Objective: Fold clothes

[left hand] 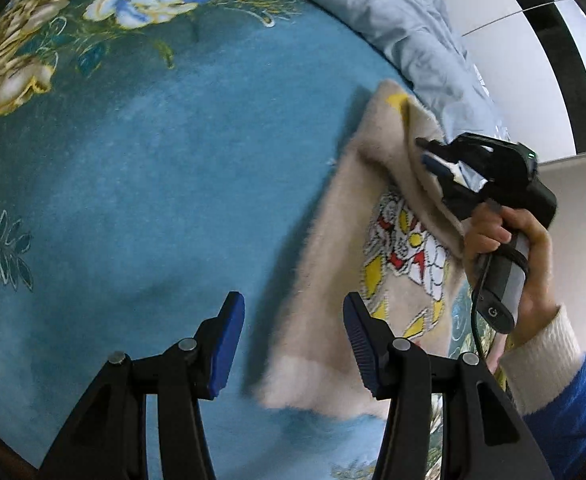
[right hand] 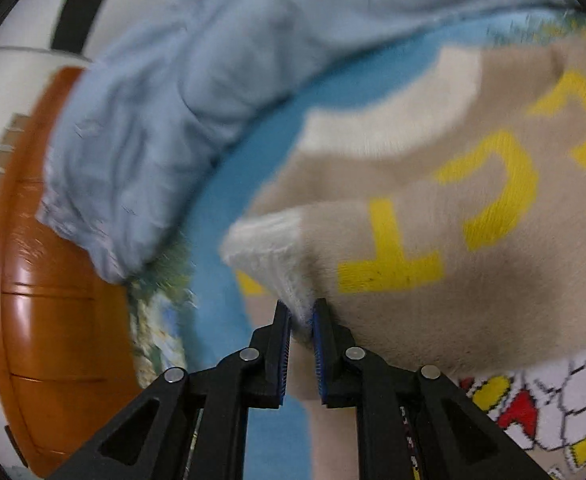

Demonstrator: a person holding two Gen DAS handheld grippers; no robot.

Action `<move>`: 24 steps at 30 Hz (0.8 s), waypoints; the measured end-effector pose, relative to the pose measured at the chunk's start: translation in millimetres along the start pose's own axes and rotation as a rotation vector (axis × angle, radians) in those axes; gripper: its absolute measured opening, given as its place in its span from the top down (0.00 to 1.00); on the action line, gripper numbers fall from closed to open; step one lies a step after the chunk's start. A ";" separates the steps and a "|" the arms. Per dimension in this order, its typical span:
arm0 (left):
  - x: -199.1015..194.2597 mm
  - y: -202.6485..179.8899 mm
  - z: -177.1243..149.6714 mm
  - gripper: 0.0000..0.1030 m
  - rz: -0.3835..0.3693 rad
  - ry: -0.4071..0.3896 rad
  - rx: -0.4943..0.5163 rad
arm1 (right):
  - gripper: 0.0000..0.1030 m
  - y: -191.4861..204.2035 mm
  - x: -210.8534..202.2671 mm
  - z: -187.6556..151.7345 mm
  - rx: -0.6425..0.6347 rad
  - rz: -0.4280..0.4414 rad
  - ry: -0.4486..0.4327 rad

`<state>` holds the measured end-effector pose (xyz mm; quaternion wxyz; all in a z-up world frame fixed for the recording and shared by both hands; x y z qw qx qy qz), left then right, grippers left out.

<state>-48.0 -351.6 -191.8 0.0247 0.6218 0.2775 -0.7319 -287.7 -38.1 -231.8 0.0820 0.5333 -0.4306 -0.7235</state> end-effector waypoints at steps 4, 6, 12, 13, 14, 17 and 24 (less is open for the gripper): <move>4.4 16.1 2.1 0.46 0.005 0.012 -0.022 | 0.82 -9.7 6.3 -8.4 0.022 -0.026 0.018; 5.9 22.4 3.1 0.46 0.004 0.015 -0.048 | 0.71 0.3 9.9 -8.3 -0.003 -0.025 0.044; 10.8 11.0 7.9 0.43 -0.013 0.021 -0.035 | 0.49 38.4 -9.2 -15.2 -0.142 0.054 0.120; 12.3 6.1 8.5 0.43 -0.015 0.022 -0.022 | 0.49 43.7 -17.8 -17.7 -0.166 0.067 0.120; 15.5 -1.2 8.9 0.43 -0.014 0.027 0.005 | 0.49 45.5 -32.5 -18.7 -0.183 0.075 0.104; 27.0 -24.9 10.4 0.43 -0.007 0.039 0.103 | 0.48 26.3 -88.8 -15.5 -0.205 0.061 0.016; 65.2 -54.6 11.3 0.43 0.067 0.061 0.268 | 0.48 -137.9 -198.3 -46.6 -0.040 -0.220 -0.057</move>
Point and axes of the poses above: each gripper's, at about its wrist camera, not at the fingertips, and x roughly the way its jaws point, y to its left, z to its top, the point moved 2 cm from there along x, roughly the way its jaws point, and after that the axes turned 7 degrees about z, right-handed, at the moved point
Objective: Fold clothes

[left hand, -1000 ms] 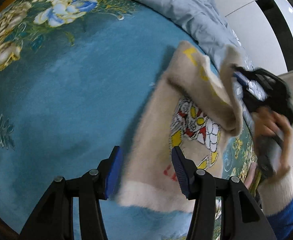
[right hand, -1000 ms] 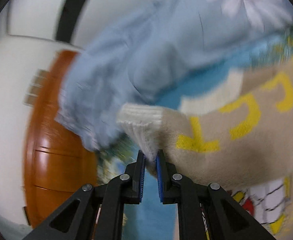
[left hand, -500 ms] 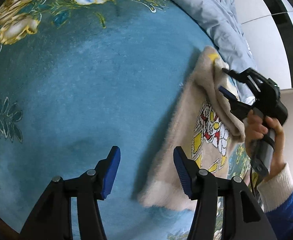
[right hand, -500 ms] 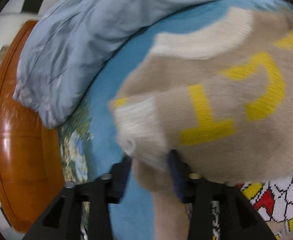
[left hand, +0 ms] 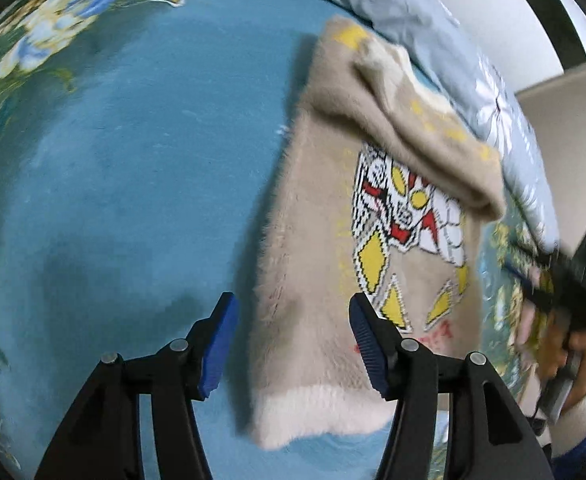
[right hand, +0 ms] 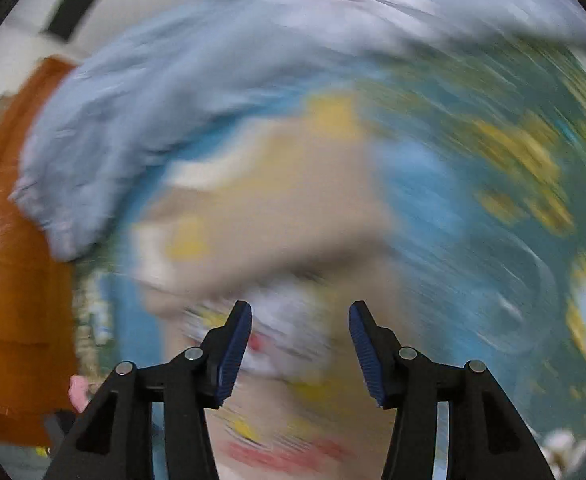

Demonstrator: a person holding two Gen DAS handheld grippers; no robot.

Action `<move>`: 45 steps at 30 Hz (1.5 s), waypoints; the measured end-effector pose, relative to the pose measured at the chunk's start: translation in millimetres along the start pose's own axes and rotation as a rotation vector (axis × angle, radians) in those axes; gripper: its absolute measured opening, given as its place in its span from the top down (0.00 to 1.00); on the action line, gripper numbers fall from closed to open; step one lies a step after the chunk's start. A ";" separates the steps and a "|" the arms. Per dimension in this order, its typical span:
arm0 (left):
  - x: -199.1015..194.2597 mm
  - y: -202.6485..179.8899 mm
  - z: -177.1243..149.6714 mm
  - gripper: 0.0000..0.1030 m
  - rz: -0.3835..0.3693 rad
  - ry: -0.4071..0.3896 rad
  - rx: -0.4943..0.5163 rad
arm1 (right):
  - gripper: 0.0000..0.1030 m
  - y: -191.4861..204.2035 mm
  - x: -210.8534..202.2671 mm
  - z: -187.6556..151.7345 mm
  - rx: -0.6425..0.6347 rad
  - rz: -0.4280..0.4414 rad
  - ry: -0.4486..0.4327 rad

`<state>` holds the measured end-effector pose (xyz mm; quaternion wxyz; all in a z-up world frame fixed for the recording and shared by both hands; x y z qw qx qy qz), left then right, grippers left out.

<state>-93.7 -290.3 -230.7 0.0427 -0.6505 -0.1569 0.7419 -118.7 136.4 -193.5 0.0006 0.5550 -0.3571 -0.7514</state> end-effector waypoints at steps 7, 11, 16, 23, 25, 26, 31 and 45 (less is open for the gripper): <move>29.0 -1.9 -8.7 0.43 -0.002 0.057 -0.016 | 0.46 -78.5 6.4 -62.6 0.209 0.136 0.083; 38.4 -2.9 -19.0 0.49 -0.025 0.084 -0.030 | 0.46 -69.4 18.7 -82.5 0.184 0.163 0.129; 39.7 9.3 -20.8 0.88 -0.032 0.108 -0.105 | 0.68 -73.0 11.2 -86.3 0.201 0.159 0.114; 5.8 -4.6 -18.6 0.91 -0.061 0.076 -0.080 | 0.88 -44.2 -16.7 -84.8 0.201 0.202 0.107; -9.1 -7.6 -21.7 0.91 -0.107 0.070 -0.080 | 0.88 -32.0 -29.3 -85.4 0.168 0.229 0.111; -16.5 -9.4 -24.2 0.91 -0.117 0.070 -0.064 | 0.88 -26.5 -36.0 -86.5 0.153 0.240 0.115; -46.8 -3.3 -53.4 0.91 -0.136 0.136 0.020 | 0.89 -25.9 -75.1 -113.9 0.147 0.272 0.164; -61.7 -3.1 17.6 0.91 -0.290 0.087 -0.128 | 0.87 -24.0 -81.0 -68.7 0.143 0.296 0.088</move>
Point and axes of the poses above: each gripper's, at about its wrist camera, not at the fingertips, and x roughly the way its jaws point, y to its left, z to its top, the point moved 2 cm from there along x, roughly the way its jaws point, and after that the axes turned 7 degrees about z, right-handed, at the moved point
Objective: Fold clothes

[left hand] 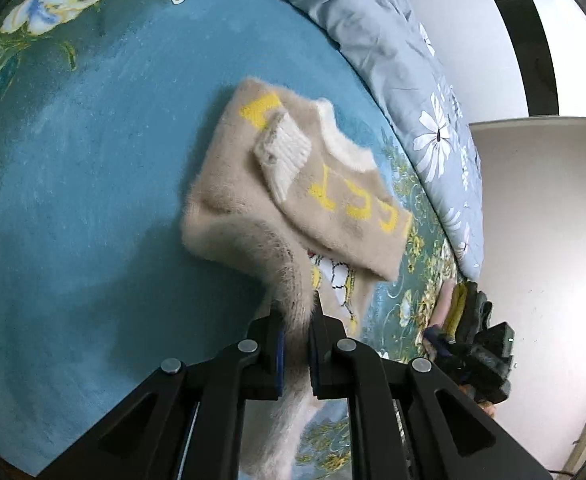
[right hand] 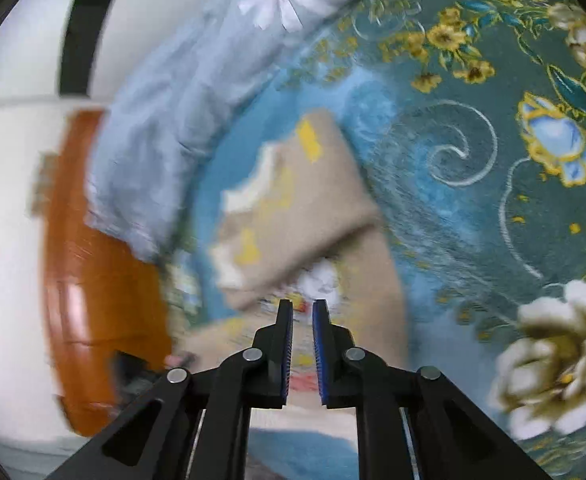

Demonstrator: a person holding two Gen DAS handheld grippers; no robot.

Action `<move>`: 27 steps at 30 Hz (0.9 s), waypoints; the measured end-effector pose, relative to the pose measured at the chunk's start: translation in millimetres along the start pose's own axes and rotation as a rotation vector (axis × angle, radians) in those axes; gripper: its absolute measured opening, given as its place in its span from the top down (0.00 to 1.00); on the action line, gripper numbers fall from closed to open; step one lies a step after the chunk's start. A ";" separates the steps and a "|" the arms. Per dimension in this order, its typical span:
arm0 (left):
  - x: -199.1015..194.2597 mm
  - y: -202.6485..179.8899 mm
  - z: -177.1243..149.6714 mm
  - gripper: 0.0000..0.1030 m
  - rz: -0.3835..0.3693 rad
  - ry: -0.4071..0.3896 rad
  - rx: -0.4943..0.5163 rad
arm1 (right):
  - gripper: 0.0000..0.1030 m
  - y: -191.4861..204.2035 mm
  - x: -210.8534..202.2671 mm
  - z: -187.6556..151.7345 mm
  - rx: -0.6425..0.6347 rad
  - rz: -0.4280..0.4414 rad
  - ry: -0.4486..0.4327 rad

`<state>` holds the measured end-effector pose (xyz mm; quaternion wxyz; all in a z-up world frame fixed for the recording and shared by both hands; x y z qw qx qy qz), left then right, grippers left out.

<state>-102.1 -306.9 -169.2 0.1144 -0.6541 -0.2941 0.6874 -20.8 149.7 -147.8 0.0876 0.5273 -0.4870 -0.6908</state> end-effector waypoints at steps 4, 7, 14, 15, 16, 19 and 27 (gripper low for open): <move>7.2 28.8 -7.8 0.91 0.030 0.019 -0.062 | 0.53 -29.3 33.7 -23.5 0.005 -0.081 0.112; 7.8 50.8 -16.7 0.91 0.038 0.035 -0.112 | 0.49 -49.7 62.9 -49.0 -0.005 -0.153 0.196; 13.7 55.8 -20.3 0.91 0.066 0.038 -0.099 | 0.51 -73.0 88.2 -87.6 0.044 -0.175 0.257; 14.2 54.0 -19.5 0.91 0.067 0.036 -0.098 | 0.67 -73.3 87.8 -89.1 0.073 -0.153 0.254; 12.4 54.1 -18.8 0.91 0.062 0.033 -0.096 | 0.84 -73.4 87.1 -90.1 0.103 -0.129 0.249; 5.6 51.8 -11.4 0.91 0.023 0.026 -0.095 | 0.89 -60.0 79.5 -81.4 0.152 0.002 0.207; 3.9 35.3 53.9 0.90 -0.141 -0.024 -0.207 | 0.89 -3.4 35.5 22.1 0.160 0.350 -0.023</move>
Point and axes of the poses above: each gripper's, at about its wrist camera, not at the fingertips, and x roughly the way its jaws point, y to its left, z to its top, the point moved 2 cm from there along x, roughly the way its jaws point, and after that the axes turned 7 degrees about z, right-handed, at the moved point
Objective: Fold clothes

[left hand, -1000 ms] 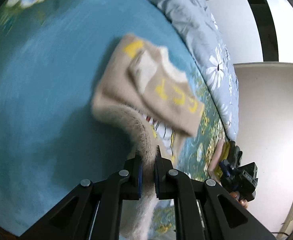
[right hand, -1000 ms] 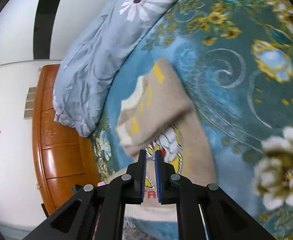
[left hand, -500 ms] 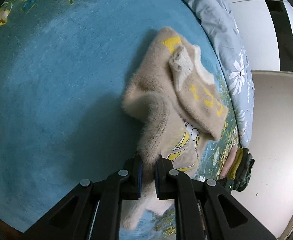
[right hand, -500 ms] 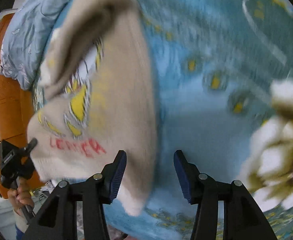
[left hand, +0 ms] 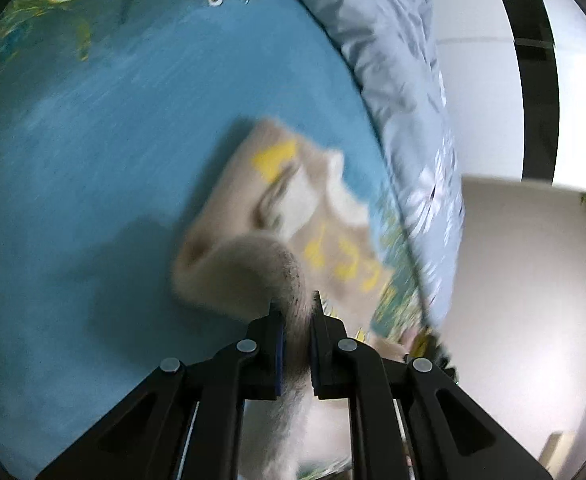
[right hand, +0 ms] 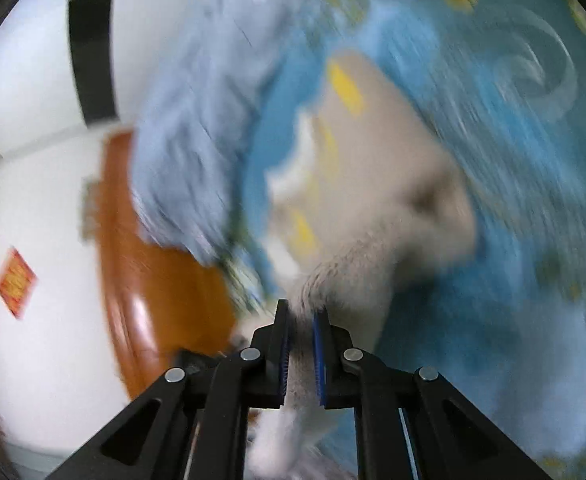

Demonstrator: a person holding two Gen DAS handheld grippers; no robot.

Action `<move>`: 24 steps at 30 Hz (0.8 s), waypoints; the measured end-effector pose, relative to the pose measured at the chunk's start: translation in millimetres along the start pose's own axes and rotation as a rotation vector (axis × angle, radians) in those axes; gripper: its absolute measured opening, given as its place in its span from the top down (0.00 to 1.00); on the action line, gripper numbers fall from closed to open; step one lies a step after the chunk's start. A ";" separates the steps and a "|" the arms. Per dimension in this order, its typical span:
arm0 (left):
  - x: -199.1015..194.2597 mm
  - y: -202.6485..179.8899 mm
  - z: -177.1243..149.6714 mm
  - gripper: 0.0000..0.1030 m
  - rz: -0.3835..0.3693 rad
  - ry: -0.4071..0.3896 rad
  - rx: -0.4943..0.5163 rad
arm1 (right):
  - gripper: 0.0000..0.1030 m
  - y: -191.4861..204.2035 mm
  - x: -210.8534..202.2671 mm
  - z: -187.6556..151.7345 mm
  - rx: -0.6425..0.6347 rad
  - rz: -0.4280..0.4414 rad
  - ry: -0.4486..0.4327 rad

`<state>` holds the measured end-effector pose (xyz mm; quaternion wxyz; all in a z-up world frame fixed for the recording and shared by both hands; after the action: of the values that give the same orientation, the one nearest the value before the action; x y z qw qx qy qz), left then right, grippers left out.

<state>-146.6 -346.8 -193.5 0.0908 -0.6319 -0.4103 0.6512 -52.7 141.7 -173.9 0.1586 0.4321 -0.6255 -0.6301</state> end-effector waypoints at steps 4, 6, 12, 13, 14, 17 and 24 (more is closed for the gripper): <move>17.6 -2.6 36.3 0.84 -0.082 -0.062 -0.159 | 0.88 2.6 4.2 56.3 0.024 -0.017 -0.065; 26.0 6.4 46.3 0.78 -0.165 -0.074 -0.274 | 0.86 -4.5 12.5 76.2 0.070 -0.016 -0.080; 19.3 33.5 56.8 0.70 -0.279 -0.180 -0.434 | 0.67 -23.2 12.8 107.5 0.159 0.005 -0.200; 15.1 34.7 57.9 0.70 -0.239 -0.197 -0.403 | 0.67 -24.2 9.1 111.1 0.159 0.003 -0.222; 11.8 33.4 59.6 0.70 -0.160 -0.210 -0.342 | 0.67 -22.5 8.7 115.7 0.138 -0.034 -0.224; 15.0 12.0 62.0 0.66 0.126 -0.230 -0.077 | 0.67 -16.2 16.1 118.6 0.020 -0.185 -0.172; 61.7 -38.4 61.5 0.49 0.361 -0.191 0.324 | 0.48 22.1 68.3 113.0 -0.310 -0.374 -0.065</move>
<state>-228.6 -308.5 -223.1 0.0342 -0.6077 -0.1879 0.7708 -183.5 161.1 -194.7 0.0832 0.4903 -0.4354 -0.7504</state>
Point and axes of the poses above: each gripper's, at about its wrist camera, not at the fingertips, and x roughly the way its jaws point, y to its left, z to its top, the point moved 2 cm from there along x, roughly the way its jaws point, and after that the axes turned 7 degrees about z, right-handed, at the moved point
